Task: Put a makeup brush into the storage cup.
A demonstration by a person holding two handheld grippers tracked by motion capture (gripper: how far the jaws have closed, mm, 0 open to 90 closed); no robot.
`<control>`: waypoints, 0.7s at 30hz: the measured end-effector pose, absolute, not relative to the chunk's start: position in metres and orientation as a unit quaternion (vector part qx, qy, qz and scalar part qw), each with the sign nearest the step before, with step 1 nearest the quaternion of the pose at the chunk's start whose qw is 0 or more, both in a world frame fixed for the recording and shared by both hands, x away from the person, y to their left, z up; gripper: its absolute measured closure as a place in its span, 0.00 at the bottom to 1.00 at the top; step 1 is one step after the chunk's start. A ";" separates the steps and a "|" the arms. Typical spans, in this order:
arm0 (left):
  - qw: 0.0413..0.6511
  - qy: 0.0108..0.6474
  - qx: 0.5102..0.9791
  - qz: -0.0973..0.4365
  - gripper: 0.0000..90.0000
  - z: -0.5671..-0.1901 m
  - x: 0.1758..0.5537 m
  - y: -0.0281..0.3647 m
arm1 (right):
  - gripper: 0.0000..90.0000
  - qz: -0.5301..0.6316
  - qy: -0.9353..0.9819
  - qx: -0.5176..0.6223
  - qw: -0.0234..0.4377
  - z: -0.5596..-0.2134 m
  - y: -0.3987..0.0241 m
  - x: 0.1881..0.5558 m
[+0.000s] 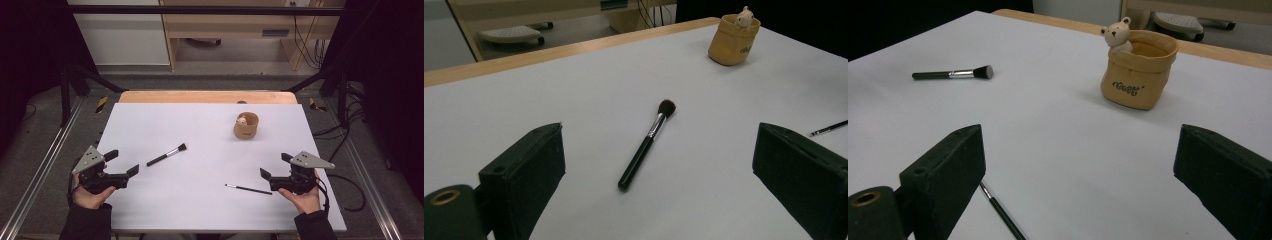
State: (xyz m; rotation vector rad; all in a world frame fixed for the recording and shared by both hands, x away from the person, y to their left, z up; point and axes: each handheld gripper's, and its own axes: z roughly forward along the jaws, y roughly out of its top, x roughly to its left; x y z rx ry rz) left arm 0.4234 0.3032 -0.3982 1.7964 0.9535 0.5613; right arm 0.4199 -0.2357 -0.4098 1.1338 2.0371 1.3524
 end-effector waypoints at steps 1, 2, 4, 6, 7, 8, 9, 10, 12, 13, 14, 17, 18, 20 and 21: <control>0.493 0.393 0.741 0.232 0.07 -0.398 0.423 0.303 | 0.08 0.487 0.740 0.408 0.220 -0.411 -0.234 0.420; 0.494 0.394 0.740 0.231 0.07 -0.399 0.423 0.302 | 0.08 0.486 0.743 0.406 0.217 -0.412 -0.233 0.420; 0.493 0.394 0.740 0.231 0.07 -0.399 0.423 0.302 | 0.08 0.483 0.747 0.404 0.213 -0.413 -0.229 0.421; 0.492 0.394 0.741 0.231 0.07 -0.399 0.424 0.302 | 0.08 0.479 0.752 0.401 0.210 -0.415 -0.225 0.422; 0.490 0.393 0.743 0.230 0.07 -0.399 0.424 0.302 | 0.08 0.475 0.755 0.401 0.208 -0.417 -0.223 0.422; 0.489 0.393 0.744 0.230 0.07 -0.400 0.424 0.302 | 0.09 0.470 0.760 0.399 0.206 -0.418 -0.221 0.422; 0.489 0.393 0.744 0.230 0.07 -0.400 0.424 0.302 | 0.09 0.467 0.763 0.398 0.204 -0.420 -0.219 0.423; 0.489 0.393 0.744 0.230 0.07 -0.400 0.424 0.302 | 0.09 0.464 0.766 0.396 0.203 -0.421 -0.218 0.423; 0.491 0.393 0.743 0.230 0.07 -0.400 0.424 0.301 | 0.09 0.457 0.771 0.397 0.198 -0.423 -0.213 0.423; 0.491 0.393 0.742 0.230 0.07 -0.400 0.424 0.301 | 0.09 0.453 0.776 0.394 0.196 -0.425 -0.210 0.424; 0.491 0.393 0.742 0.229 0.07 -0.400 0.424 0.302 | 0.09 0.449 0.778 0.393 0.197 -0.426 -0.209 0.424; 0.487 0.392 0.746 0.230 0.07 -0.400 0.424 0.301 | 0.10 0.441 0.785 0.391 0.190 -0.431 -0.203 0.425; 0.487 0.392 0.746 0.230 0.07 -0.400 0.424 0.301 | 0.10 0.438 0.788 0.390 0.189 -0.433 -0.202 0.425; 0.486 0.391 0.747 0.230 0.07 -0.400 0.424 0.301 | 0.11 0.432 0.792 0.390 0.186 -0.435 -0.200 0.426; 0.487 0.392 0.746 0.229 0.07 -0.401 0.424 0.300 | 0.11 0.429 0.794 0.389 0.185 -0.436 -0.199 0.426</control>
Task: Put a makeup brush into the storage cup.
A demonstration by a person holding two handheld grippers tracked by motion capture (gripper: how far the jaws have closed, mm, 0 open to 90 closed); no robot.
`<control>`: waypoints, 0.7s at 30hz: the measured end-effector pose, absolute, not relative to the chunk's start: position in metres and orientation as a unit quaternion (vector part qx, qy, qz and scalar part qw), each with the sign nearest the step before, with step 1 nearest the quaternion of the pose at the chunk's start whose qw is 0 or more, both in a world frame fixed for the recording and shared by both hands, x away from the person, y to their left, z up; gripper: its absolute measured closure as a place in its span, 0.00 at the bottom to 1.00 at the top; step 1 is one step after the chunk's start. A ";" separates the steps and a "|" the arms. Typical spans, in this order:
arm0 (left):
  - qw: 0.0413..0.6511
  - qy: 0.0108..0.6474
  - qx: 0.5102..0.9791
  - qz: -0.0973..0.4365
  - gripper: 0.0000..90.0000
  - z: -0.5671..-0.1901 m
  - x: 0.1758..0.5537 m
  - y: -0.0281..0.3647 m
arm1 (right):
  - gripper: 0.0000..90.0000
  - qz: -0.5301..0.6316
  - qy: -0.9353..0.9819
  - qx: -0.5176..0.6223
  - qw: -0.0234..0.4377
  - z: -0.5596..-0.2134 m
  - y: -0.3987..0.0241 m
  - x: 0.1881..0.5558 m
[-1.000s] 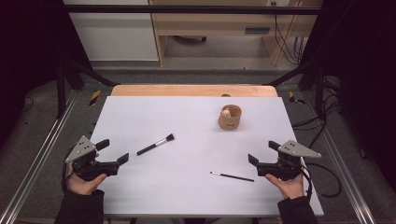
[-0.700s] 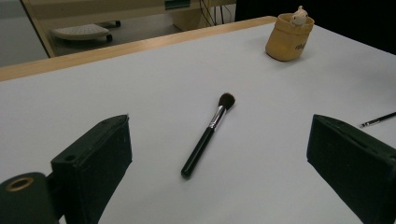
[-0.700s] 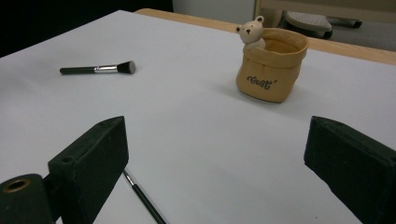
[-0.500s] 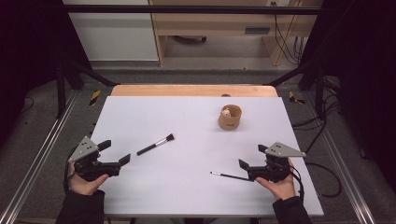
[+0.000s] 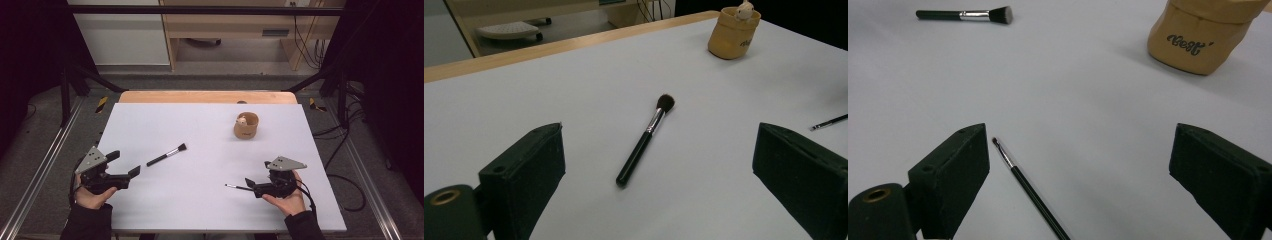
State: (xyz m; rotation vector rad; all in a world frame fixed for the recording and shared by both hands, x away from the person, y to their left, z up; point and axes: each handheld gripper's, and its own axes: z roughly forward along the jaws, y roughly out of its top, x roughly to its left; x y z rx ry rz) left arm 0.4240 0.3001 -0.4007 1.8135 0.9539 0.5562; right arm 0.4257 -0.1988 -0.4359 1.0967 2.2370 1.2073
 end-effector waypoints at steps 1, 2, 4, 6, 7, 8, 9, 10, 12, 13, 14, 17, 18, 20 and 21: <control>0.486 0.391 0.747 0.229 0.07 -0.401 0.424 0.300 | 0.11 0.426 0.795 0.391 0.184 -0.437 -0.198 0.425; 0.487 0.390 0.747 0.229 0.07 -0.400 0.424 0.300 | 0.11 0.424 0.797 0.389 0.184 -0.438 -0.197 0.426; 0.487 0.390 0.747 0.229 0.07 -0.400 0.424 0.300 | 0.12 0.423 0.798 0.389 0.179 -0.440 -0.196 0.426; 0.487 0.390 0.747 0.229 0.07 -0.400 0.424 0.300 | 0.12 0.417 0.801 0.391 0.176 -0.443 -0.195 0.427; 0.487 0.390 0.747 0.229 0.07 -0.400 0.424 0.300 | 0.13 0.414 0.802 0.393 0.174 -0.444 -0.194 0.427; 0.487 0.390 0.747 0.229 0.07 -0.400 0.424 0.300 | 0.13 0.411 0.804 0.392 0.173 -0.446 -0.194 0.428; 0.487 0.390 0.747 0.229 0.07 -0.400 0.424 0.301 | 0.13 0.408 0.806 0.394 0.171 -0.447 -0.193 0.428; 0.487 0.390 0.747 0.229 0.07 -0.400 0.424 0.301 | 0.13 0.406 0.807 0.392 0.171 -0.448 -0.192 0.428; 0.489 0.391 0.746 0.229 0.07 -0.400 0.424 0.301 | 0.14 0.400 0.810 0.394 0.170 -0.450 -0.191 0.428; 0.488 0.391 0.746 0.229 0.07 -0.400 0.424 0.301 | 0.14 0.397 0.813 0.391 0.171 -0.451 -0.191 0.429; 0.488 0.391 0.746 0.229 0.07 -0.400 0.424 0.301 | 0.14 0.393 0.814 0.392 0.170 -0.452 -0.190 0.429; 0.487 0.390 0.747 0.230 0.07 -0.400 0.423 0.299 | 0.14 0.381 0.818 0.396 0.171 -0.456 -0.189 0.429; 0.486 0.389 0.748 0.231 0.07 -0.400 0.423 0.299 | 0.14 0.374 0.822 0.393 0.172 -0.457 -0.188 0.430; 0.485 0.387 0.749 0.230 0.07 -0.400 0.423 0.299 | 0.15 0.368 0.825 0.392 0.173 -0.459 -0.186 0.430; 0.485 0.387 0.750 0.231 0.07 -0.400 0.423 0.299 | 0.16 0.365 0.828 0.389 0.171 -0.460 -0.185 0.430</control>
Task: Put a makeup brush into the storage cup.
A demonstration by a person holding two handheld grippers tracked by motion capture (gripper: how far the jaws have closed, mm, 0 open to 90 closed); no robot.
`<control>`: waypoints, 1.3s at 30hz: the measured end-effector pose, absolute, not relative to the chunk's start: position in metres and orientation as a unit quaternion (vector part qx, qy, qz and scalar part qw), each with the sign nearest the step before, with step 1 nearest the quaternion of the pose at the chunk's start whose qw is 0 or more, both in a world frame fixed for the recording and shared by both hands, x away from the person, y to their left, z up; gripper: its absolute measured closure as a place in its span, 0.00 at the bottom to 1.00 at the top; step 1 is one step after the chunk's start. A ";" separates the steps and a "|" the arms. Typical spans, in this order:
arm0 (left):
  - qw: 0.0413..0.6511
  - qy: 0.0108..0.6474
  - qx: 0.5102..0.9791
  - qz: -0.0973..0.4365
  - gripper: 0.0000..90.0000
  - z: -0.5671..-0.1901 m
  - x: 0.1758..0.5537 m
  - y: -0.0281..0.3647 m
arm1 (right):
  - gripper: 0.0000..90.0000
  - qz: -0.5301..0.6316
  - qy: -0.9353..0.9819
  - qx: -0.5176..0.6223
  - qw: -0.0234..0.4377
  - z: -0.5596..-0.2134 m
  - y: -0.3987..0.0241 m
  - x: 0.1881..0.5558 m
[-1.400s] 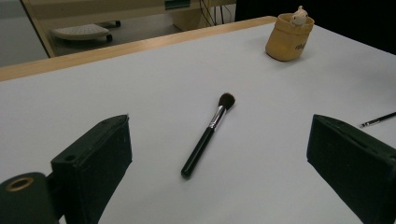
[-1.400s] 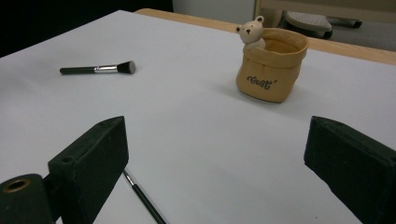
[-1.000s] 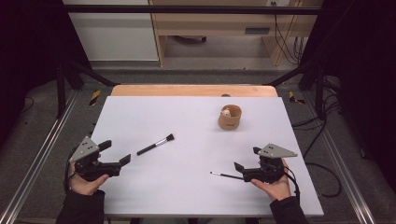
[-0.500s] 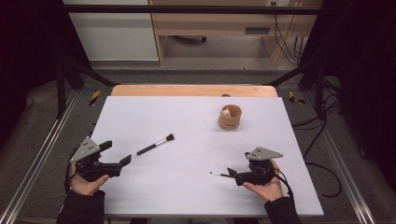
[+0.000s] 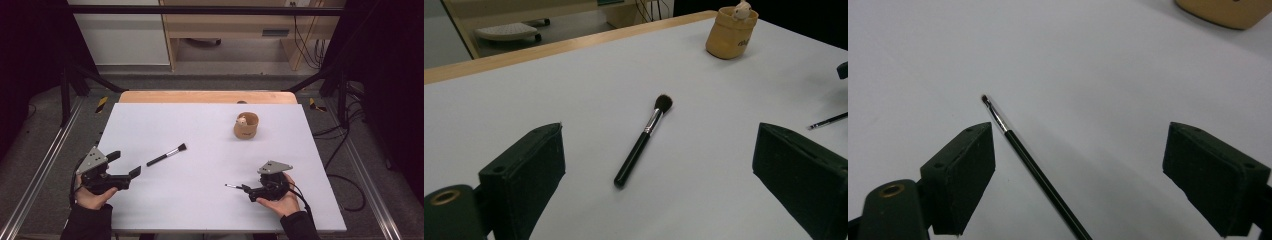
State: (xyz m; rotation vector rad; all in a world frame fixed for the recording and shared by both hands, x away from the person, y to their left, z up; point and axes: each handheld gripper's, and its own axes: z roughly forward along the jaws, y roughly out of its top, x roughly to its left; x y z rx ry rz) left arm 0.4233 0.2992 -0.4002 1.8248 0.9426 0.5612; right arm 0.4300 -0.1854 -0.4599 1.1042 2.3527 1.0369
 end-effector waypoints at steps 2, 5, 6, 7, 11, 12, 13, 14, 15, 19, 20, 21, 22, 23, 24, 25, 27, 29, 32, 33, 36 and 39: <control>0.485 0.387 0.749 0.231 0.07 -0.400 0.423 0.299 | 0.16 0.358 0.834 0.383 0.172 -0.462 -0.183 0.430; 0.486 0.387 0.749 0.231 0.07 -0.400 0.423 0.299 | 0.17 0.346 0.841 0.378 0.172 -0.465 -0.181 0.430; 0.487 0.388 0.748 0.231 0.07 -0.400 0.423 0.298 | 0.17 0.343 0.843 0.377 0.172 -0.466 -0.179 0.430; 0.486 0.387 0.749 0.231 0.07 -0.400 0.423 0.297 | 0.17 0.340 0.846 0.374 0.173 -0.467 -0.178 0.430; 0.484 0.386 0.751 0.230 0.07 -0.400 0.423 0.297 | 0.21 0.332 0.854 0.364 0.170 -0.470 -0.176 0.429; 0.483 0.385 0.752 0.230 0.07 -0.400 0.423 0.297 | 0.22 0.331 0.854 0.365 0.169 -0.470 -0.175 0.429; 0.482 0.386 0.752 0.230 0.07 -0.401 0.423 0.296 | 0.24 0.330 0.855 0.362 0.169 -0.471 -0.175 0.429; 0.482 0.385 0.753 0.231 0.07 -0.401 0.423 0.296 | 0.26 0.329 0.857 0.360 0.167 -0.471 -0.174 0.429; 0.481 0.385 0.753 0.231 0.07 -0.401 0.423 0.296 | 0.29 0.330 0.858 0.357 0.164 -0.471 -0.174 0.429; 0.481 0.384 0.754 0.229 0.07 -0.401 0.423 0.295 | 0.38 0.328 0.865 0.349 0.151 -0.472 -0.171 0.428; 0.480 0.384 0.755 0.230 0.07 -0.402 0.424 0.295 | 0.40 0.326 0.867 0.347 0.150 -0.473 -0.170 0.428; 0.480 0.384 0.755 0.229 0.07 -0.402 0.424 0.295 | 0.42 0.323 0.868 0.347 0.150 -0.473 -0.169 0.428; 0.480 0.384 0.755 0.229 0.07 -0.402 0.424 0.295 | 0.44 0.322 0.869 0.345 0.151 -0.474 -0.168 0.428; 0.479 0.384 0.755 0.229 0.07 -0.402 0.424 0.295 | 0.47 0.319 0.870 0.344 0.151 -0.474 -0.168 0.427; 0.479 0.384 0.755 0.229 0.07 -0.402 0.424 0.295 | 0.49 0.318 0.871 0.344 0.151 -0.474 -0.167 0.427; 0.480 0.383 0.755 0.229 0.07 -0.402 0.424 0.294 | 0.51 0.318 0.872 0.342 0.147 -0.474 -0.166 0.427; 0.479 0.383 0.756 0.229 0.07 -0.402 0.424 0.294 | 0.55 0.319 0.872 0.343 0.143 -0.474 -0.165 0.426; 0.478 0.382 0.757 0.229 0.07 -0.402 0.424 0.294 | 0.59 0.319 0.874 0.341 0.136 -0.473 -0.166 0.427; 0.479 0.381 0.757 0.229 0.07 -0.402 0.424 0.294 | 0.64 0.322 0.874 0.340 0.131 -0.473 -0.166 0.427; 0.478 0.381 0.757 0.230 0.07 -0.402 0.424 0.294 | 0.65 0.322 0.874 0.339 0.130 -0.473 -0.166 0.427; 0.478 0.381 0.757 0.229 0.07 -0.402 0.424 0.293 | 0.69 0.321 0.873 0.343 0.130 -0.473 -0.166 0.427; 0.478 0.380 0.758 0.229 0.07 -0.402 0.423 0.293 | 0.72 0.320 0.872 0.344 0.135 -0.473 -0.167 0.427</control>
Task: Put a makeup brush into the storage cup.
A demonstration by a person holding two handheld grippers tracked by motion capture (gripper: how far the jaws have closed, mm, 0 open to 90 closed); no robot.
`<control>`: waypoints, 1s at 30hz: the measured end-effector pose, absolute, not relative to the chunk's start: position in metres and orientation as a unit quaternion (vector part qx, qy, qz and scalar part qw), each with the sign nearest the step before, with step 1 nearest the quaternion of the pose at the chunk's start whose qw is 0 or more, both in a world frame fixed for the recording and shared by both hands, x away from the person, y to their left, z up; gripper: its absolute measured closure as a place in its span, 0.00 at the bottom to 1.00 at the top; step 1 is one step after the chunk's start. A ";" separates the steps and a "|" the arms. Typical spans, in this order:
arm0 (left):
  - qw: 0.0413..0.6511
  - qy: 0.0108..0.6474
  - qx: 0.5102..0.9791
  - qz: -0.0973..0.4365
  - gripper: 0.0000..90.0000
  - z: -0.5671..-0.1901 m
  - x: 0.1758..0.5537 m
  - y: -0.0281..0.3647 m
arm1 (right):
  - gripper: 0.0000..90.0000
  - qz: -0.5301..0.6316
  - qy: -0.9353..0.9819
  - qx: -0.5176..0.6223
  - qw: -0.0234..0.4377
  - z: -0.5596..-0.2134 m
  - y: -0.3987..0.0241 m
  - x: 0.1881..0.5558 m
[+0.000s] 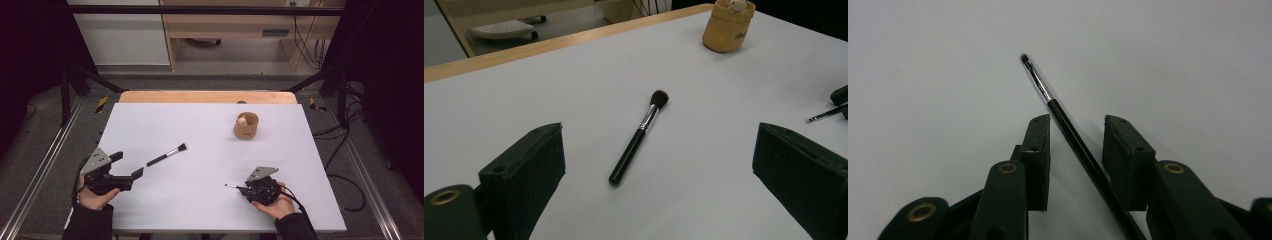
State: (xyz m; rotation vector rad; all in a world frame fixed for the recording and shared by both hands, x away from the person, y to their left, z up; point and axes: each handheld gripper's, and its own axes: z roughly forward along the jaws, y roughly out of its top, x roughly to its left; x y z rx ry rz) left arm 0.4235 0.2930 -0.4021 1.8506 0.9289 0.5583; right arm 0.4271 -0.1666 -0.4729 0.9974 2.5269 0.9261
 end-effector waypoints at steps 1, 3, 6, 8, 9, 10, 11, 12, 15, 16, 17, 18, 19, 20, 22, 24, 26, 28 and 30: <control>0.478 0.380 0.758 0.229 0.07 -0.402 0.424 0.293 | 0.72 0.319 0.872 0.344 0.136 -0.473 -0.167 0.427; 0.477 0.381 0.758 0.229 0.07 -0.402 0.424 0.293 | 0.74 0.319 0.872 0.345 0.138 -0.473 -0.167 0.427; 0.478 0.380 0.758 0.228 0.07 -0.402 0.424 0.293 | 0.76 0.319 0.871 0.348 0.136 -0.473 -0.167 0.427; 0.477 0.380 0.759 0.228 0.07 -0.402 0.424 0.293 | 0.79 0.319 0.871 0.347 0.137 -0.473 -0.167 0.427; 0.477 0.380 0.759 0.228 0.07 -0.402 0.424 0.293 | 0.80 0.318 0.872 0.346 0.137 -0.473 -0.167 0.428; 0.477 0.380 0.759 0.227 0.07 -0.402 0.424 0.293 | 0.81 0.318 0.871 0.348 0.137 -0.473 -0.167 0.428; 0.477 0.380 0.759 0.228 0.07 -0.403 0.424 0.293 | 0.82 0.318 0.871 0.349 0.139 -0.473 -0.167 0.428; 0.477 0.380 0.759 0.227 0.07 -0.403 0.424 0.293 | 0.83 0.318 0.871 0.347 0.141 -0.473 -0.168 0.428; 0.477 0.380 0.760 0.227 0.07 -0.403 0.424 0.292 | 0.87 0.317 0.871 0.348 0.141 -0.473 -0.168 0.428; 0.477 0.379 0.760 0.227 0.07 -0.403 0.424 0.292 | 0.87 0.317 0.871 0.347 0.141 -0.473 -0.168 0.428; 0.476 0.379 0.760 0.227 0.07 -0.403 0.424 0.292 | 0.87 0.316 0.871 0.349 0.141 -0.472 -0.168 0.428; 0.476 0.379 0.761 0.227 0.07 -0.403 0.424 0.292 | 0.88 0.316 0.871 0.348 0.141 -0.472 -0.168 0.428; 0.476 0.379 0.760 0.227 0.07 -0.403 0.424 0.292 | 0.88 0.317 0.871 0.349 0.140 -0.472 -0.168 0.428; 0.476 0.379 0.760 0.227 0.07 -0.403 0.424 0.292 | 0.88 0.317 0.871 0.350 0.139 -0.472 -0.168 0.428; 0.476 0.379 0.761 0.227 0.07 -0.403 0.424 0.292 | 0.89 0.316 0.871 0.351 0.138 -0.472 -0.168 0.428; 0.476 0.379 0.760 0.226 0.07 -0.403 0.424 0.293 | 0.90 0.315 0.871 0.350 0.138 -0.472 -0.167 0.428; 0.477 0.379 0.760 0.226 0.07 -0.403 0.424 0.293 | 0.91 0.314 0.872 0.349 0.137 -0.472 -0.167 0.428; 0.476 0.379 0.761 0.227 0.07 -0.403 0.424 0.292 | 0.93 0.311 0.873 0.350 0.140 -0.471 -0.167 0.427; 0.477 0.378 0.760 0.227 0.07 -0.403 0.424 0.292 | 0.94 0.310 0.873 0.350 0.141 -0.471 -0.166 0.427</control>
